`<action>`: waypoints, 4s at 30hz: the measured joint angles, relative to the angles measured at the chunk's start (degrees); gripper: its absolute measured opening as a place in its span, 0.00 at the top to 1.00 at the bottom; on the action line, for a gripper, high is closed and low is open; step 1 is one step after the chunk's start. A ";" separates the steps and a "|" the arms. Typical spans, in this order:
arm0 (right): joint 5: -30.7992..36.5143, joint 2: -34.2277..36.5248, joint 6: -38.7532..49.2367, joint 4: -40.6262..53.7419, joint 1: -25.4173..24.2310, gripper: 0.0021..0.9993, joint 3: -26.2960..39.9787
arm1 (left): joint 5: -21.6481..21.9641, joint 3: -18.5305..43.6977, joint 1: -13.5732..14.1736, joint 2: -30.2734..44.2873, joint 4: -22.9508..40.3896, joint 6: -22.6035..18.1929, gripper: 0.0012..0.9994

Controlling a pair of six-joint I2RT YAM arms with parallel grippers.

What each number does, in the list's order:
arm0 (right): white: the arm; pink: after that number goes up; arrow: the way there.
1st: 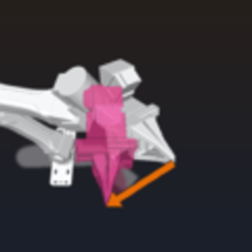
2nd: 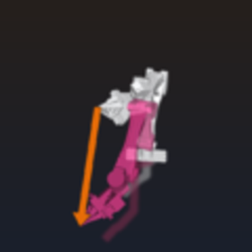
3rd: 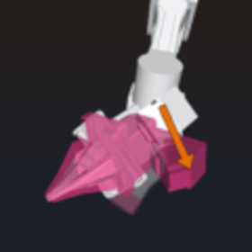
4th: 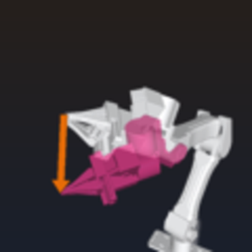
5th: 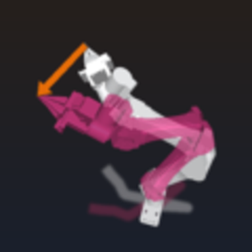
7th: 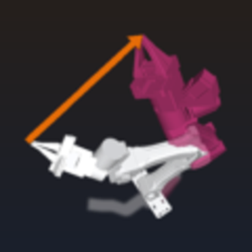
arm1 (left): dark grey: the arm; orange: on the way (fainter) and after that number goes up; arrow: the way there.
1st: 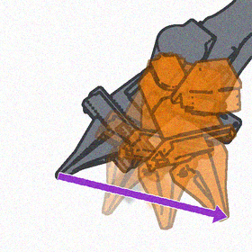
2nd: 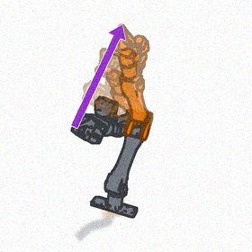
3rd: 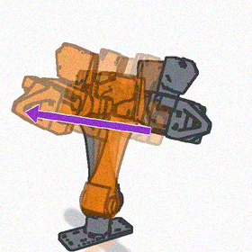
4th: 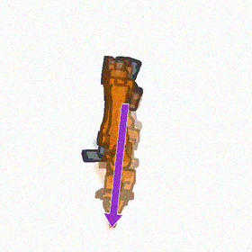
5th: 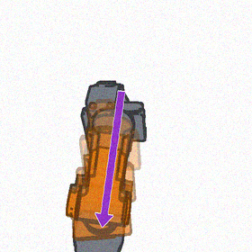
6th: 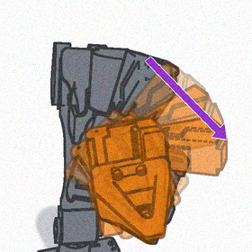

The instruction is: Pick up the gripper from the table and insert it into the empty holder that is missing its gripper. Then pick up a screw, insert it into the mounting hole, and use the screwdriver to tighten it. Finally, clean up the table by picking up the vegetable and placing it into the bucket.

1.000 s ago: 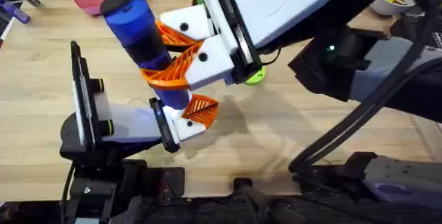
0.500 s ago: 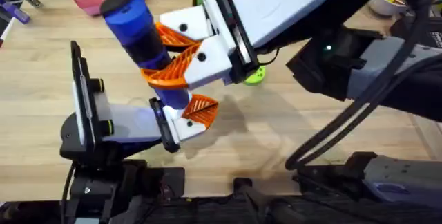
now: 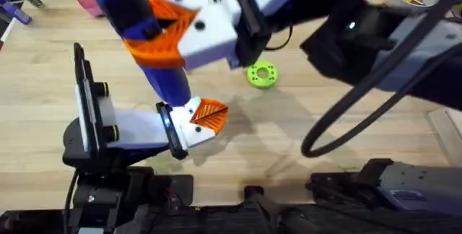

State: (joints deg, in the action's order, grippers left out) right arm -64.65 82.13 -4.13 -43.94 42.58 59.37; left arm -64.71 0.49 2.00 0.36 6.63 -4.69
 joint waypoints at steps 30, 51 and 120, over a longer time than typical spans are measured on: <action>44.35 0.00 37.98 86.10 -16.65 1.00 27.15 | 0.00 0.00 0.00 0.00 0.00 0.00 0.98; 74.56 10.07 64.82 105.87 -22.72 1.00 27.15 | 0.00 0.00 0.00 0.00 0.00 0.00 0.98; 61.96 2.07 -6.95 94.17 -25.23 0.01 27.02 | 0.00 0.00 0.00 0.00 0.00 0.00 0.98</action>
State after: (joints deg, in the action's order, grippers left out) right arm -2.69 84.20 -11.08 50.23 17.34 86.39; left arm -64.71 0.49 2.00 0.36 6.63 -4.69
